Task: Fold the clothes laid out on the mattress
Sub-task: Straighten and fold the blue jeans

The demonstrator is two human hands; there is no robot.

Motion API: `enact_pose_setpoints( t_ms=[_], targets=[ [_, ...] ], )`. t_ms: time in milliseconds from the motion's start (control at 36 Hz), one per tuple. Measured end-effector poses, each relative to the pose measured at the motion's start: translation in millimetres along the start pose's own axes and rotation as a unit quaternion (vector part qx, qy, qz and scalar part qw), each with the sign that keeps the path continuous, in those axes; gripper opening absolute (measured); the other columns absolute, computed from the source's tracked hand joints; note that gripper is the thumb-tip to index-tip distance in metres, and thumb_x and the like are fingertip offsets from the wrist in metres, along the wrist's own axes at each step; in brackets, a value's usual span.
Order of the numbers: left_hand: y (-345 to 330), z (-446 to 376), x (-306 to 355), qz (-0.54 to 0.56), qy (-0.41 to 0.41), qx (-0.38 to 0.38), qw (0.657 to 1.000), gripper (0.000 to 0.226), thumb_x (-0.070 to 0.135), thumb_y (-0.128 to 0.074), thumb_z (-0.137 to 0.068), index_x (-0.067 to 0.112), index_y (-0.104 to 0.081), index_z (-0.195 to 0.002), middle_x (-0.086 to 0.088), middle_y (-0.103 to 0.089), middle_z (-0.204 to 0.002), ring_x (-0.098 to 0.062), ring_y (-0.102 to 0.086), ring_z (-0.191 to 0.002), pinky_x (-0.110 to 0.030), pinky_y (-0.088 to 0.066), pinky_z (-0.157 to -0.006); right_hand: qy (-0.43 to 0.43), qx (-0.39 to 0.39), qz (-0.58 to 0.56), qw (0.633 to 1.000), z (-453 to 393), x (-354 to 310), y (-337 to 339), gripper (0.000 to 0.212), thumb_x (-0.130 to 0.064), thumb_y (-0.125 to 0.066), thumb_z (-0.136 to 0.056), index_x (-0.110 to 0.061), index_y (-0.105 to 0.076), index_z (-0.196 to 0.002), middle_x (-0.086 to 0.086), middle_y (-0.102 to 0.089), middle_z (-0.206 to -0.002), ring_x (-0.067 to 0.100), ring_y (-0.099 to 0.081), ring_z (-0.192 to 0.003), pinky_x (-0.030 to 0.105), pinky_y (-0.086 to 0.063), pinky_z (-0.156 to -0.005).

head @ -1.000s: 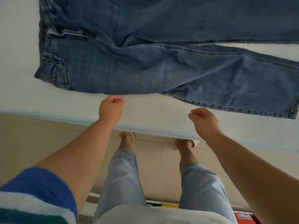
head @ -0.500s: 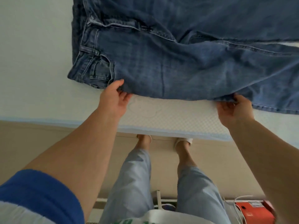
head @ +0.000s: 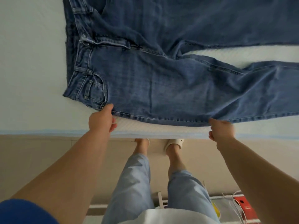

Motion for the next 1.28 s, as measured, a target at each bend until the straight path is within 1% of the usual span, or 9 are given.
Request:
enact_pose_setpoints(
  t_ms=[139, 278, 417, 583, 694, 778, 889, 1028, 1278],
  targets=[
    [14.4, 18.6, 45.5, -0.117, -0.118, 0.003, 0.986, 0.037, 0.033, -0.061, -0.079, 0.007, -0.053, -0.055, -0.006, -0.054, -0.051, -0.022, -0.052, -0.048, -0.038, -0.05, -0.064, 0.221, 0.011, 0.108, 0.969, 26.0, -84.6, -1.3, 0.01, -0.029, -0.056, -0.087, -0.021, -0.054, -0.083, -0.008, -0.054, -0.067, 0.021, -0.052, -0.07, 0.03, -0.035, -0.064],
    [0.5, 31.5, 137.7, -0.234, -0.327, 0.044, 0.915, 0.034, 0.038, -0.055, -0.085, 0.01, -0.054, -0.066, 0.0, -0.054, -0.059, -0.015, -0.046, -0.054, -0.03, -0.03, -0.05, 0.356, -0.023, 0.091, 0.93, 42.6, -189.7, -31.3, 0.004, -0.032, -0.057, -0.087, -0.029, -0.055, -0.09, -0.02, -0.054, -0.071, -0.002, -0.051, -0.059, 0.009, -0.035, -0.05],
    [-4.7, -6.1, 208.8, -0.209, -0.299, 0.1, 0.926, 0.048, 0.044, -0.062, -0.081, 0.014, -0.056, -0.118, -0.009, -0.057, -0.119, -0.029, -0.054, -0.106, -0.031, -0.04, -0.081, 0.454, -0.041, 0.19, 0.869, 43.2, -280.7, -79.9, 0.025, -0.031, -0.058, -0.085, -0.017, -0.058, -0.106, -0.001, -0.058, -0.101, 0.018, -0.052, -0.095, 0.025, -0.037, -0.078],
    [10.9, -51.0, 256.1, -0.279, -0.235, 0.171, 0.915, 0.079, 0.062, -0.058, -0.075, 0.005, -0.047, -0.129, -0.02, -0.046, -0.13, -0.038, -0.045, -0.119, -0.043, -0.039, -0.099, 0.53, -0.061, 0.483, 0.694, 32.4, -303.9, -131.6, 0.049, -0.03, -0.066, -0.079, -0.021, -0.052, -0.125, 0.01, -0.041, -0.126, 0.033, -0.035, -0.118, 0.04, -0.034, -0.095],
    [4.7, -60.6, 276.0, -0.237, -0.3, 0.112, 0.917, 0.041, 0.053, -0.061, -0.079, 0.014, -0.057, -0.07, -0.004, -0.057, -0.072, -0.026, -0.056, -0.079, -0.03, -0.039, -0.067, 0.548, -0.066, 0.451, 0.702, 23.6, -301.2, -133.2, 0.035, -0.025, -0.065, -0.081, -0.017, -0.056, -0.114, 0.012, -0.046, -0.115, 0.033, -0.041, -0.112, 0.037, -0.036, -0.09],
    [-0.5, -67.2, 290.5, -0.192, -0.327, 0.087, 0.921, 0.033, 0.051, -0.067, -0.075, 0.019, -0.06, -0.079, -0.001, -0.06, -0.08, -0.02, -0.055, -0.073, -0.028, -0.04, -0.066, 0.545, -0.077, 0.424, 0.719, 20.6, -303.2, -135.0, 0.028, -0.023, -0.065, -0.081, -0.016, -0.06, -0.108, 0.008, -0.049, -0.105, 0.032, -0.046, -0.108, 0.034, -0.038, -0.085],
    [-2.8, -88.2, 312.2, -0.099, -0.275, 0.041, 0.955, 0.066, 0.055, -0.071, -0.07, 0.008, -0.062, -0.115, -0.008, -0.064, -0.113, -0.026, -0.061, -0.098, -0.037, -0.052, -0.085, 0.533, -0.087, 0.376, 0.753, 22.6, -328.9, -140.0, 0.027, -0.028, -0.061, -0.08, -0.022, -0.06, -0.107, -0.006, -0.044, -0.095, 0.018, -0.048, -0.093, 0.028, -0.036, -0.078],
    [-15.1, -107.5, 348.9, 0.033, -0.251, -0.047, 0.966, 0.068, 0.037, -0.075, -0.069, 0.008, -0.054, -0.128, -0.012, -0.061, -0.121, -0.03, -0.061, -0.104, -0.046, -0.051, -0.09, 0.593, 0.021, 0.295, 0.749, 36.8, -403.6, -146.0, 0.04, -0.029, -0.057, -0.089, -0.016, -0.05, -0.126, 0.009, -0.041, -0.13, 0.032, -0.052, -0.107, 0.039, -0.042, -0.087],
    [-14.9, -122.3, 355.1, 0.144, -0.263, -0.104, 0.948, 0.002, 0.019, -0.067, -0.085, 0.018, -0.068, -0.086, -0.006, -0.071, -0.092, -0.023, -0.069, -0.083, -0.044, -0.057, -0.077, 0.539, 0.043, 0.424, 0.727, 27.6, -467.6, -176.1, 0.019, -0.026, -0.056, -0.091, -0.015, -0.059, -0.106, 0.013, -0.057, -0.109, 0.032, -0.054, -0.097, 0.038, -0.043, -0.075]
  ],
)
Point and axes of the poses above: each hand's wrist, its own z-axis away from the middle knuckle, its own y-axis out of the back of the hand, x = y × z, the point moved 8 cm from there along -z, towards the middle knuckle
